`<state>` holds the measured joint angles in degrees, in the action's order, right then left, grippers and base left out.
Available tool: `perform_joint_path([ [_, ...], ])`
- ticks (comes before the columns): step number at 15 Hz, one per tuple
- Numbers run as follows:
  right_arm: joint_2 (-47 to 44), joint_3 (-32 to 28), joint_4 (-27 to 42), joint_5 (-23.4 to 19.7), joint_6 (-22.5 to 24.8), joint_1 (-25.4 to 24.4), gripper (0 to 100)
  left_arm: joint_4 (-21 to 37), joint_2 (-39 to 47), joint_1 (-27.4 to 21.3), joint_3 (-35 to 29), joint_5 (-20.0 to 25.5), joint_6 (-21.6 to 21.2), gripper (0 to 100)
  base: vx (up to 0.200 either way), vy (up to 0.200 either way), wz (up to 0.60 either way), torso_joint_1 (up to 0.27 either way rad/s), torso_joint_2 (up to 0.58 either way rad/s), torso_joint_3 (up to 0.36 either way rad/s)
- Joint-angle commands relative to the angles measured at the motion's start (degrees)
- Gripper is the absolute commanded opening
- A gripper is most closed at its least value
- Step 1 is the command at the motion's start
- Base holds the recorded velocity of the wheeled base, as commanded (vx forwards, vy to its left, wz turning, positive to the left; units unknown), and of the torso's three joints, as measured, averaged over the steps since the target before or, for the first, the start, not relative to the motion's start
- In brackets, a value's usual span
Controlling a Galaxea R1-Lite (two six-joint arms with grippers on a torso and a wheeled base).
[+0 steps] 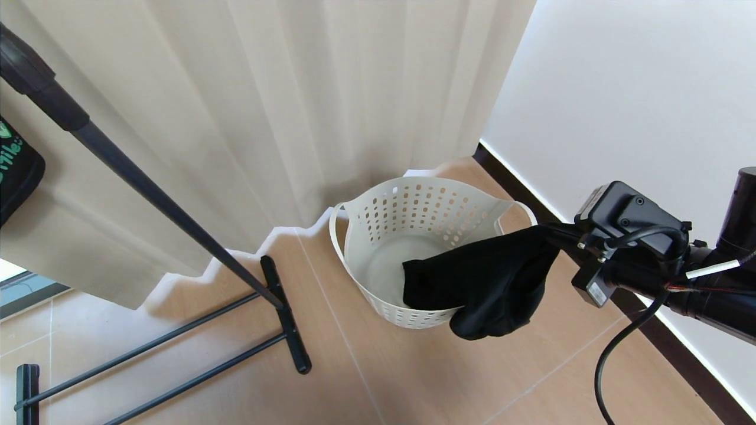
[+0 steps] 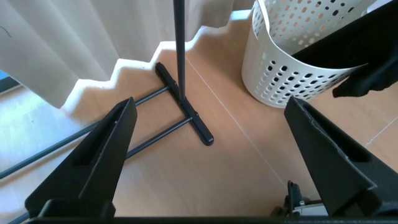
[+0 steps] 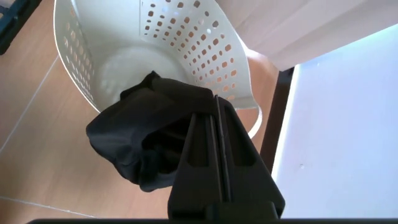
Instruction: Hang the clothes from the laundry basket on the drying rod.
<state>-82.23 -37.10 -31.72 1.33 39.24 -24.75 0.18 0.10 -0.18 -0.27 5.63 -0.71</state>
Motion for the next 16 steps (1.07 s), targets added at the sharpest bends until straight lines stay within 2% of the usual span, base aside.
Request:
perform_joint_path([
  [1, -0.22, 0.36, -0.01, 0.08, 0.05, -0.04, 0, -0.01, -0.01, 0.01, 0.0, -0.01, 0.0, 100, 0.0, 0.0, 0.0, -0.002, 0.0, 0.198],
  [13, 0.05, 2.47, -0.89, -0.19, 0.05, -0.04, 0, -0.01, -0.01, 0.01, 0.0, -0.01, 0.0, 100, 0.0, 0.0, 0.0, 0.002, 0.0, 0.201],
  [16, -0.83, 1.41, -0.71, 0.34, 0.05, -0.04, 0, -0.01, -0.01, 0.01, 0.0, -0.01, 0.0, 100, 0.0, 0.0, 0.0, 0.001, 0.0, 0.203],
])
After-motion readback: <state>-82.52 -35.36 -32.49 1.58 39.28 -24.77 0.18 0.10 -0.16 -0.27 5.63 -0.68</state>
